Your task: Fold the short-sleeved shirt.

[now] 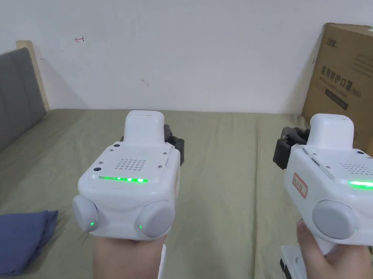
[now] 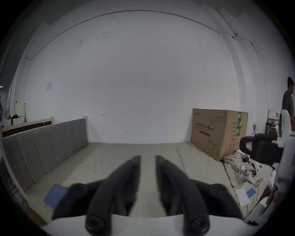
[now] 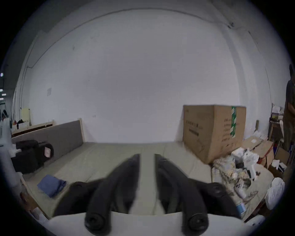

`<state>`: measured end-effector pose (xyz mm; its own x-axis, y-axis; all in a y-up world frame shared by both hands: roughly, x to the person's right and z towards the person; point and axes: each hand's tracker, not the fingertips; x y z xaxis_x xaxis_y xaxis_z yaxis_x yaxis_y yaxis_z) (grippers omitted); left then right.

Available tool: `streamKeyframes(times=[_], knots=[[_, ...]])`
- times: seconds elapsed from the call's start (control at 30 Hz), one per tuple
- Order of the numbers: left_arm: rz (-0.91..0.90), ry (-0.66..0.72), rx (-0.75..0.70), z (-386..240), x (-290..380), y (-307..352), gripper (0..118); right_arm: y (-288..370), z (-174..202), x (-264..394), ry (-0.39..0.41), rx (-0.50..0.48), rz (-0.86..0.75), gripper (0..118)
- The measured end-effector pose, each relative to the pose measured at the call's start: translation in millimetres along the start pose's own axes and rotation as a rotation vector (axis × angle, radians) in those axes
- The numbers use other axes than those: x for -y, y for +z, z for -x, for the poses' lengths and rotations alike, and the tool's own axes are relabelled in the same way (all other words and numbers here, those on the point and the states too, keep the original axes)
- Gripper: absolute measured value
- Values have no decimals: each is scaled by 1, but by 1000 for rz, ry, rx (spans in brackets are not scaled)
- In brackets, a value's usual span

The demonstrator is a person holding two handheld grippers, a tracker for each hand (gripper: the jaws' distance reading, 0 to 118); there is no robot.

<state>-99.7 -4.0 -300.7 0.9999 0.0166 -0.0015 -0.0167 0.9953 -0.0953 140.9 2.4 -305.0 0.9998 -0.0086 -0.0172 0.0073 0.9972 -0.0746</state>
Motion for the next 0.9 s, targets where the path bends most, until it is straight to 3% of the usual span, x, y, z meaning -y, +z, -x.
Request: streamKeyframes(times=[0.03, 0.07, 0.1, 0.17, 0.27, 0.33, 0.43, 0.9], knots=[[8, 6, 6, 1, -1, 2, 54, 3, 0, -3, 9, 3, -18, 57], [13, 4, 6, 1, -1, 3, 99, 6, 1, -5, 16, 10, -31, 91], [20, -3, 0, 2, -2, 3, 116, 7, 2, -6, 19, 23, -41, 106], [-12, -9, -13, 5, -2, 9, 118, 9, 2, -7, 6, 16, -66, 117], [-23, -53, -69, 6, -7, 10, 118, 9, 5, -11, -14, 16, -80, 118], [-28, -78, -184, 6, -9, 8, 118, 6, 8, -12, 1, 16, -75, 118], [-45, -13, -133, 15, -11, 6, 118, 4, 13, -9, 39, 4, -75, 118], [-53, -54, -144, 30, -15, 0, 118, 1, 24, -17, 15, -26, -68, 118]])
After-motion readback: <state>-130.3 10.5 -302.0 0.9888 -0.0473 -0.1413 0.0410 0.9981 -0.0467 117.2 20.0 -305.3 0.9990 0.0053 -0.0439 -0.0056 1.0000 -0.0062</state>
